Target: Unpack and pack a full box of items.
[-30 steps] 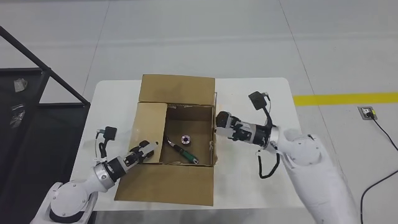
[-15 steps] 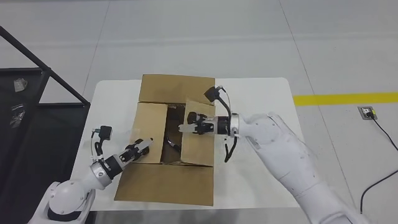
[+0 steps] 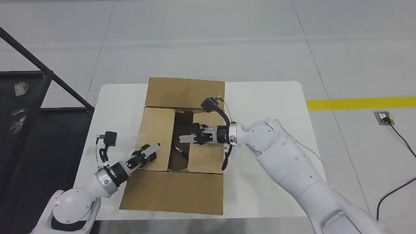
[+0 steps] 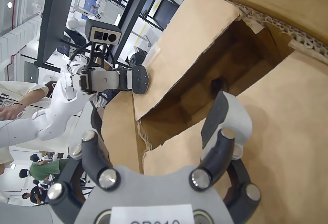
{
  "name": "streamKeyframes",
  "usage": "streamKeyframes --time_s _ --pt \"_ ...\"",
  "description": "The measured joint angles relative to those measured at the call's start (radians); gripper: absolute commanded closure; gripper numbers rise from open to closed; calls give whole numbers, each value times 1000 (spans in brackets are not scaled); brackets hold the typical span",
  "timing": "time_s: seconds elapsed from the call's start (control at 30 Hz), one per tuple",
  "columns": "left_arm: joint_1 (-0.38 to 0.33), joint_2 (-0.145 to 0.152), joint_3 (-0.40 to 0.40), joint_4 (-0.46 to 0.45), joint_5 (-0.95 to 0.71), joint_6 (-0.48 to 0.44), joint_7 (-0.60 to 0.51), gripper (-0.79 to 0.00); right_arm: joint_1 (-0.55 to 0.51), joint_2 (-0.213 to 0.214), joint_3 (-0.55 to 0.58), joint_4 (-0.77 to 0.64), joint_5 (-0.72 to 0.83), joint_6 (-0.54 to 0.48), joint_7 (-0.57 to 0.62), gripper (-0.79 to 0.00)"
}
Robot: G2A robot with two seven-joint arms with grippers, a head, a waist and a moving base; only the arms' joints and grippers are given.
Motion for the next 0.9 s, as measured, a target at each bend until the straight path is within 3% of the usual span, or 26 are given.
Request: streamKeyframes --time_s 0.27,0.47,0.57,0.7,0.9 --pt "74 19 -207 -38 -188 -25 -77 -785 6 1 19 -18 -77 -95 -121 -785" --pt "100 53 -361 76 -276 18 -403 -785 -9 12 48 -54 -150 -118 -229 -785" --pt "92 69 -382 151 -287 27 -594 -785 -9 12 47 -53 -147 -118 -225 -785" --pt "79 87 -376 214 -246 -30 -794 -785 -23 13 54 -81 -161 -93 -253 -785" --pt "85 95 -314 211 -295 -22 -864 -785 -54 21 102 -109 -238 29 -422 -785"
